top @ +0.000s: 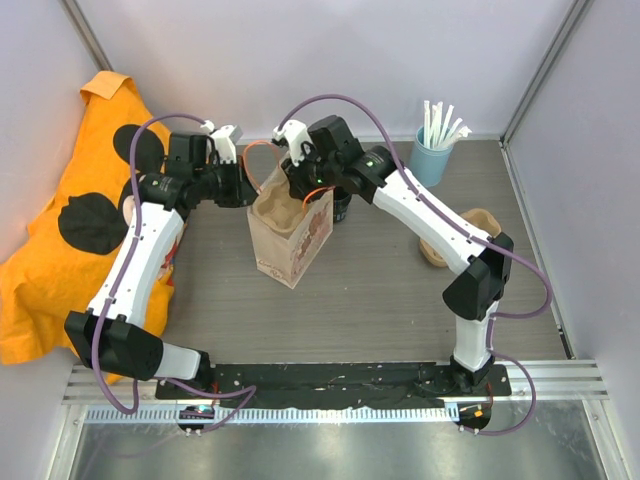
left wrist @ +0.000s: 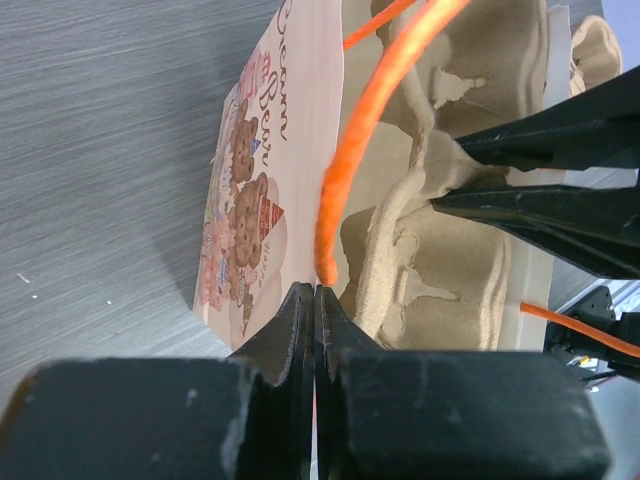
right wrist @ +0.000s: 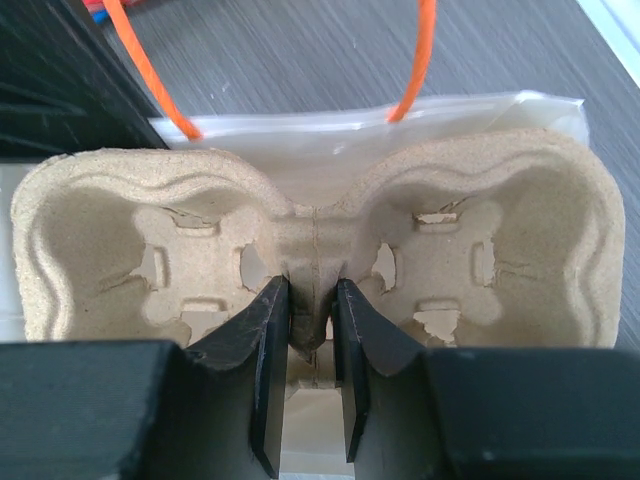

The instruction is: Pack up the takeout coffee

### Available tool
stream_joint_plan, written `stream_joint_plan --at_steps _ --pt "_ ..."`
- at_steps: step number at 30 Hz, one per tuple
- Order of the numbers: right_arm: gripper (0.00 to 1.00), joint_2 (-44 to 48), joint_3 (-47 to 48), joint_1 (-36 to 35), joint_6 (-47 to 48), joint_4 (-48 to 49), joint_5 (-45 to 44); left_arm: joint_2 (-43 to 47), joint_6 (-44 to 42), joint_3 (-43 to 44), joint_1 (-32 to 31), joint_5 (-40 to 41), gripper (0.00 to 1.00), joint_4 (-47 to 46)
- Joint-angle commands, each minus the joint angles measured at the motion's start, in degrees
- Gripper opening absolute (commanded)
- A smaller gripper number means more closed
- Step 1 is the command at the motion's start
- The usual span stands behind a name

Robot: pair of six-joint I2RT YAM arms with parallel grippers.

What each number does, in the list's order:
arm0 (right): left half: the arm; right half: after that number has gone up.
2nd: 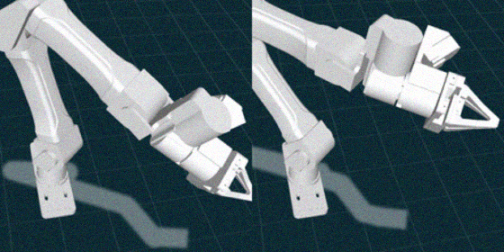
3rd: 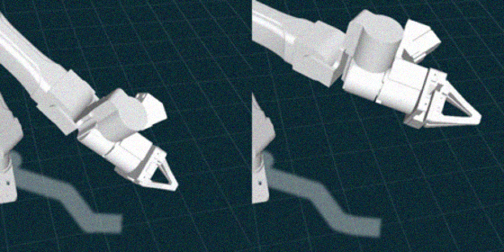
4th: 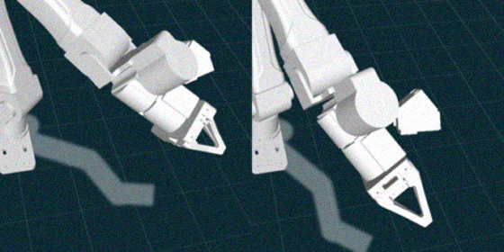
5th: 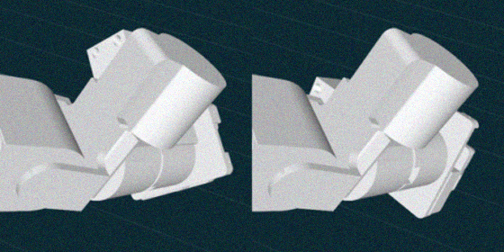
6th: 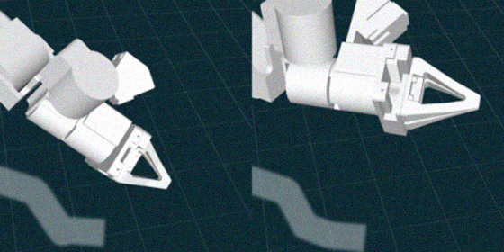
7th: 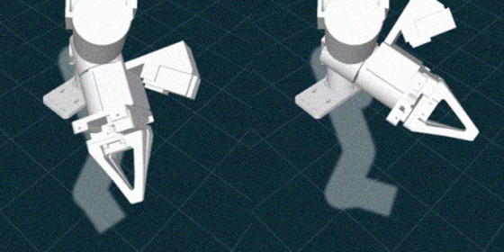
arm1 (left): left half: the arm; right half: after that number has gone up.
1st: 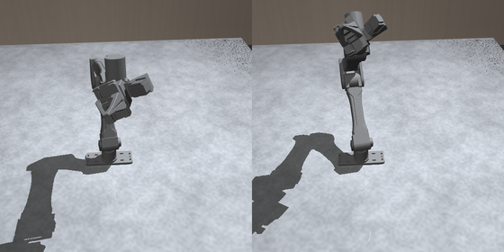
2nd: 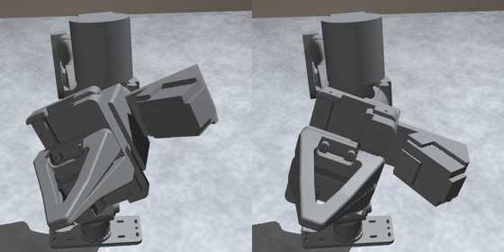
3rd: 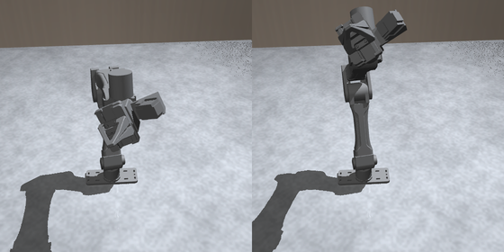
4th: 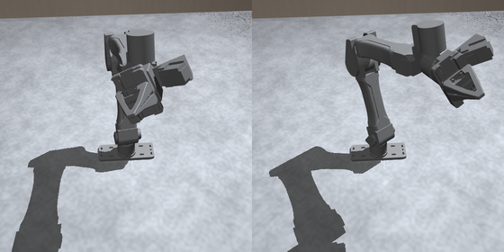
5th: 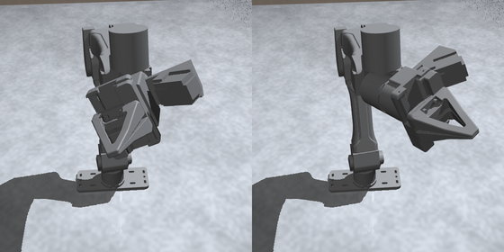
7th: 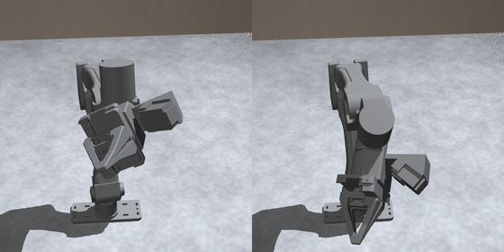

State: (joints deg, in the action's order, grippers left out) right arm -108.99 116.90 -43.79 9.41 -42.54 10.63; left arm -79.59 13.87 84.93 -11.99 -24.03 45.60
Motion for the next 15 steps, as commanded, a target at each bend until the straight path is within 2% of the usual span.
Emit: stream_joint_plan --at_steps 1,15 --pt "0.28 3.52 -1.50 -0.68 1.31 -1.40 -2.10 0.84 1.60 0.86 -0.14 -1.54 0.00 -1.48" --pt "0.28 0.01 2.80 -1.73 2.37 -3.77 -3.42 1.02 1.78 -0.02 -0.14 -0.75 0.00 -1.92"
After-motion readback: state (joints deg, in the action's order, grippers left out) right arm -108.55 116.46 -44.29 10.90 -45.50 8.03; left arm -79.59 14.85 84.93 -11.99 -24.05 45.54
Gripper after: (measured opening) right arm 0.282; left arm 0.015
